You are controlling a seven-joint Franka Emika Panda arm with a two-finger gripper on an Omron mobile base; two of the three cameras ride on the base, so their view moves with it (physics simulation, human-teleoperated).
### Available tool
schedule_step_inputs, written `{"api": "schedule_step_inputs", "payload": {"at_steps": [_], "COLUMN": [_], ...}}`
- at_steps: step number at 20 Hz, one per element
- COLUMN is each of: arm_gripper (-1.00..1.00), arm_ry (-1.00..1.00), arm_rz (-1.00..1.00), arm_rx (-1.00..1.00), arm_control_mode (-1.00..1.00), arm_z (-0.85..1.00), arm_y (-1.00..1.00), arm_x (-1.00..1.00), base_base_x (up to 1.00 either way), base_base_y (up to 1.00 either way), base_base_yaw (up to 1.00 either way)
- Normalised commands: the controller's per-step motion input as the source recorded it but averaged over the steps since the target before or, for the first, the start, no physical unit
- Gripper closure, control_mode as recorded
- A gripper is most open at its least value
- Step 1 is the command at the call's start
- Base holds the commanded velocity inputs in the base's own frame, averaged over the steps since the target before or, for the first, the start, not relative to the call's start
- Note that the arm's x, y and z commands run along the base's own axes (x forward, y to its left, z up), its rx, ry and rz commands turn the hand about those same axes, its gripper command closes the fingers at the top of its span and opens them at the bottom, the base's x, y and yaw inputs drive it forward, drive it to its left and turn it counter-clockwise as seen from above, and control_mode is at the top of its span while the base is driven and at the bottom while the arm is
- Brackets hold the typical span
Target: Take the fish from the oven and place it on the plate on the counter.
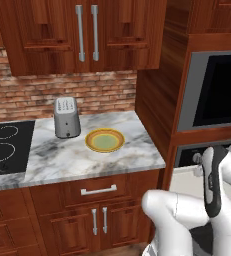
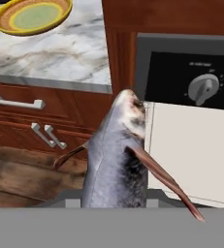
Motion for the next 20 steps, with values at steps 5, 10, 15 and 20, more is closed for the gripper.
{"api": "schedule_step_inputs", "payload": {"at_steps": [5, 10, 15, 20], "arm_gripper": [1.0, 1.0, 1.0, 1.0], "arm_ry": [0.0, -0.01, -0.05, -0.06], "arm_rz": [-0.05, -0.04, -0.04, -0.04], "arm_rx": [-0.07, -0.05, -0.06, -0.05], "arm_control_mode": [-1.0, -1.0, -1.0, -1.0], "arm_z": [0.2, 0.27, 0.37, 0.36], "arm_y": [0.47, 0.39, 0.57, 0.63], "arm_x": [0.18, 0.19, 0.1, 0.08], "base_base_x": [0.0, 0.0, 0.0, 0.0], "base_base_y": [0.0, 0.0, 0.0, 0.0], "base_base_yaw": [0.0, 0.0, 0.0, 0.0]}}
